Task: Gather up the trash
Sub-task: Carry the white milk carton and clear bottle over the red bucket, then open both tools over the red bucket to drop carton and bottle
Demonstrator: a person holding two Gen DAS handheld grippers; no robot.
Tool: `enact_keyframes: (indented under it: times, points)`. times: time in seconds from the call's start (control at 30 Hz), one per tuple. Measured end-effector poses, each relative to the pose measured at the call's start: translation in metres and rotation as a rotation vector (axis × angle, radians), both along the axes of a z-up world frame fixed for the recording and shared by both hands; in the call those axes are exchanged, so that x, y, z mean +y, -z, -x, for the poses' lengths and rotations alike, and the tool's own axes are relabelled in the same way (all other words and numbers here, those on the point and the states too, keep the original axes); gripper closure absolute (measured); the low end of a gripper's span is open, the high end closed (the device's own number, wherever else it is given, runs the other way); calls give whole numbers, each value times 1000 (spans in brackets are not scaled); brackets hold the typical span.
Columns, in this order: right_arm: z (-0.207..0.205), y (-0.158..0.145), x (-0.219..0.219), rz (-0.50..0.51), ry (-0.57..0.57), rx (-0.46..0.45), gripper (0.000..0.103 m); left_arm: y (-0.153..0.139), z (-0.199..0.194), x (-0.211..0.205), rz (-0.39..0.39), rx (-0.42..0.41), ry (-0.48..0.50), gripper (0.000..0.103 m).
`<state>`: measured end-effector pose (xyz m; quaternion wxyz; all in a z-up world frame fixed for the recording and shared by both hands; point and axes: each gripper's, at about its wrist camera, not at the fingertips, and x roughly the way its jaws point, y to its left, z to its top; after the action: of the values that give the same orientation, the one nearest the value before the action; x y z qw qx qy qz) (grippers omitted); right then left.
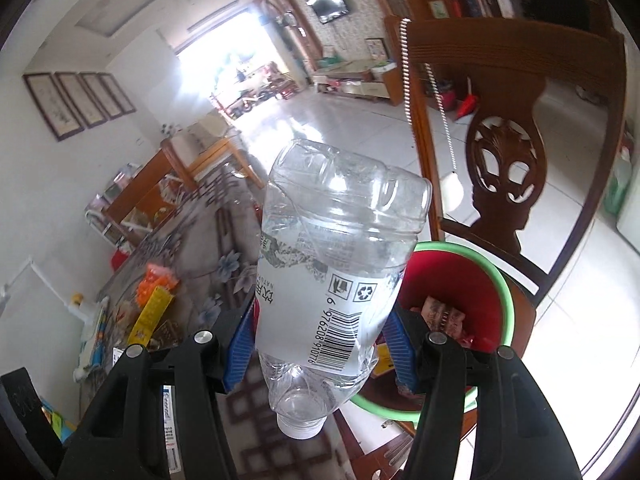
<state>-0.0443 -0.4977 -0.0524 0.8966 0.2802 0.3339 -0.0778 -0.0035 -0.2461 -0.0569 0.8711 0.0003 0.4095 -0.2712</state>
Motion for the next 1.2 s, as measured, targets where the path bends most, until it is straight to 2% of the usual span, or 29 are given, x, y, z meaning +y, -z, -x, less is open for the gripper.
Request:
enact_keyframes:
  times: [0.13,0.33,0.63,0.77,0.97,1.0,1.03,1.07,1.1,1.2]
  points:
    - [2,0,-4,5,15,4,48,4,-6,-18,5,10,33,47]
    - [-6,3,-8,68,46,42,48,12,-15,-49,-1,24,79,47]
    - [-6,10,-26,76,139,83,48,36,-44,-91,13,120,114,47]
    - [-12,16,-28,117,166,140,47,50,-49,-110,-7,147,136,47]
    - [-19,18,-28,143,179,162,45,64,-53,-128,-24,200,162,47]
    - [-19,18,-27,150,186,163,37,66,-54,-129,-29,208,163,46]
    - [-19,17,-28,158,194,161,29,66,-55,-130,-29,208,159,38]
    - [-19,15,-28,172,206,153,27,65,-55,-128,-21,201,150,28]
    - [-18,13,-27,186,215,147,26,63,-56,-125,-13,194,139,24]
    - [-20,13,-25,190,208,147,26,61,-60,-116,-2,190,120,23]
